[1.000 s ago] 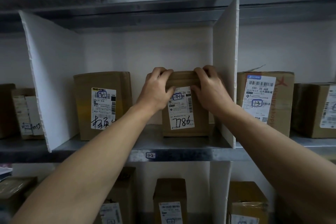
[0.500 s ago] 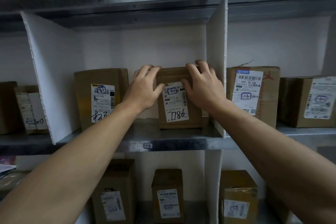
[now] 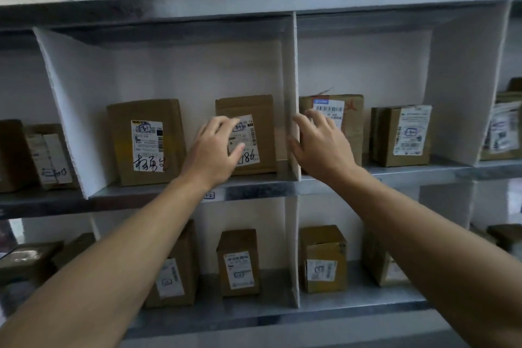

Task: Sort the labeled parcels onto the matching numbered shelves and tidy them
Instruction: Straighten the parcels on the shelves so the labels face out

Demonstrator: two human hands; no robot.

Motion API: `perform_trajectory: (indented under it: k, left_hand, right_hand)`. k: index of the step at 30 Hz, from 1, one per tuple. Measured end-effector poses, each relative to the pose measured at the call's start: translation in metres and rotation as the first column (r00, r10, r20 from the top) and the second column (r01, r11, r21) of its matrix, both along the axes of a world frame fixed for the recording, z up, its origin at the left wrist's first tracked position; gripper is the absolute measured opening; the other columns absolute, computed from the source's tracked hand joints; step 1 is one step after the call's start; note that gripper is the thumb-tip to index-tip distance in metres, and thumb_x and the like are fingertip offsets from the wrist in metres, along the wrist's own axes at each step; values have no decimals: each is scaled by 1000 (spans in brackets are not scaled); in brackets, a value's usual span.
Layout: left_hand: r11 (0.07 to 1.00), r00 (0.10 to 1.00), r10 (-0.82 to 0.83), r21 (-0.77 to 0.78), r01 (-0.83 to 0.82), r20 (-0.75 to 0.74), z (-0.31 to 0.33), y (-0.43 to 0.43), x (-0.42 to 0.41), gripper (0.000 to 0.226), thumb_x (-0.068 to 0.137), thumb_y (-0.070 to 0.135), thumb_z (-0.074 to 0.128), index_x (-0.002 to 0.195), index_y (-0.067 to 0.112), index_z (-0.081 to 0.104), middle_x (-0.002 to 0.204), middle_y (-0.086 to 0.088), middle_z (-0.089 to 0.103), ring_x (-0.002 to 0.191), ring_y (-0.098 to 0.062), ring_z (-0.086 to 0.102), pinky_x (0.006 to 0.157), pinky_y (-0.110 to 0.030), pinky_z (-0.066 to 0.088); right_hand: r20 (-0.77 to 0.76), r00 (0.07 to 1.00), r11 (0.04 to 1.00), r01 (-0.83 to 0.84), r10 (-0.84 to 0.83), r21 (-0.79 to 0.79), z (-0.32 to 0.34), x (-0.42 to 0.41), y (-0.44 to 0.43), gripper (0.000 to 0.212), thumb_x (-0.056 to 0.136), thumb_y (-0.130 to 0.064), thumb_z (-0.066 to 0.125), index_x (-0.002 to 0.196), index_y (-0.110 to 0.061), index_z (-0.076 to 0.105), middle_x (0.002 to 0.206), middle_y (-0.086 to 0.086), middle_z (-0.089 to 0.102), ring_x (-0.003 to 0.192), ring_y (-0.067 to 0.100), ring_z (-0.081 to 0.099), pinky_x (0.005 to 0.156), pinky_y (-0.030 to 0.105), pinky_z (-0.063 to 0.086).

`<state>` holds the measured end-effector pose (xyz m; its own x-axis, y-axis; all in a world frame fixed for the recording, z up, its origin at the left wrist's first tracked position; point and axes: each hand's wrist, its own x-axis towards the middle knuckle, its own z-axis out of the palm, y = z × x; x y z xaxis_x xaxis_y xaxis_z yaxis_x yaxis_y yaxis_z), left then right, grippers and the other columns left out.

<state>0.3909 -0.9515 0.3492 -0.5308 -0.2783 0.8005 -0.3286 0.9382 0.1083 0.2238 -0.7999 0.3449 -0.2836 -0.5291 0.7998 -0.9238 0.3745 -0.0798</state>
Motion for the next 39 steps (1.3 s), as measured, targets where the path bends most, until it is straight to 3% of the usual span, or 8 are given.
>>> perform_trajectory:
  k: [4,12,22,34,39]
  left_hand:
    - [998,998,-52,27,51,21,-10,37,-14,51,94,30,60,141,18,45,137,-2,45,129,-22,40,103,-38,38]
    - [992,994,-105,-67,107,33,2,97,-80,49,92,29,61,138,17,47,134,-2,47,126,-21,42,103,-36,38]
    - [996,997,-54,-77,51,-50,33,104,-178,48,95,31,57,140,19,45,134,3,45,126,-14,39,103,-32,37]
    - [988,985,155,23,-154,-70,37,76,-229,54,95,31,57,144,16,41,140,-2,42,130,-21,38,110,-40,35]
    - [980,979,197,19,-196,-44,38,67,-232,46,95,30,56,139,17,47,132,-3,48,124,-22,43,106,-37,37]
  right_hand:
    - [49,995,995,87,-89,41,-5,-15,51,49,100,-40,55,143,-19,45,148,14,45,132,36,46,98,49,50]
    - [84,988,991,124,-128,55,-6,-66,111,49,99,-38,55,141,-17,44,143,15,46,125,37,49,91,50,52]
    - [40,998,999,-38,37,28,37,-162,90,53,100,-38,55,147,-18,41,151,14,39,135,33,42,103,48,47]
    - [92,960,962,-270,266,36,43,-216,30,49,101,-42,51,143,-20,43,145,12,42,129,34,45,98,52,49]
    - [104,933,939,-342,345,-49,40,-218,19,47,100,-39,54,143,-21,45,140,13,47,127,37,46,97,50,48]
